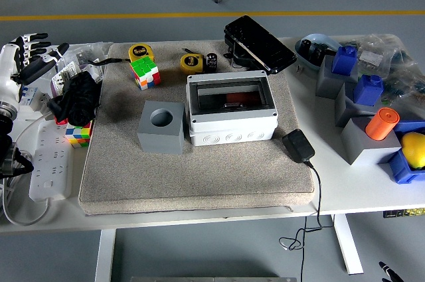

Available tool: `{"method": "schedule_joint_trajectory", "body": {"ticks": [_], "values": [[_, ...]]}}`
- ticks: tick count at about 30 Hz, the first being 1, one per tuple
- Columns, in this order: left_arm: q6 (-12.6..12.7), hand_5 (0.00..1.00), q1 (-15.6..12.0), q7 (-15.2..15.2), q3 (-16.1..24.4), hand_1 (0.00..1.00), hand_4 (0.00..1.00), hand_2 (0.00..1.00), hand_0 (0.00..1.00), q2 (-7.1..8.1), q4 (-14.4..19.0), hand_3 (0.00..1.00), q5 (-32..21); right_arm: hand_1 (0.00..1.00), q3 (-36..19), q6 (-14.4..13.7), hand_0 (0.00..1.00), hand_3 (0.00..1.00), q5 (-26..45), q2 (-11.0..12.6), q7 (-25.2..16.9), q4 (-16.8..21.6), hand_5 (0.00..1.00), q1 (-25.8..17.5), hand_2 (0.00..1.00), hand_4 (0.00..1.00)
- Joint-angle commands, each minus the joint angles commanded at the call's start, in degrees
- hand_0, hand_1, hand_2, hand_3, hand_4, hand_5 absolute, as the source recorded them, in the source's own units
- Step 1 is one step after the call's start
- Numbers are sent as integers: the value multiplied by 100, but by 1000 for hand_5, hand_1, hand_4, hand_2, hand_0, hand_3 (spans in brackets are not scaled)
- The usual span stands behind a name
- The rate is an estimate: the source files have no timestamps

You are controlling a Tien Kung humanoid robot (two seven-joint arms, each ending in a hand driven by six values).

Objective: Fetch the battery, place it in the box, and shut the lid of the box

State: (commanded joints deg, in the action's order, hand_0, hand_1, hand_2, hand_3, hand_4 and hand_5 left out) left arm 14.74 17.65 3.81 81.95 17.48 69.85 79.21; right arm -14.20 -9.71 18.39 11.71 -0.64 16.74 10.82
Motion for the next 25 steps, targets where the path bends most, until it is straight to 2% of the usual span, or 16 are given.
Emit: {"method": "schedule_joint_trajectory", "body": {"ticks": [25], "values": [[-36,496,-26,24,29,760,992,728,763,23,54,735,10,686,-11,-1,704,590,-3,13,6,-4,505,-2,686,967]]}}
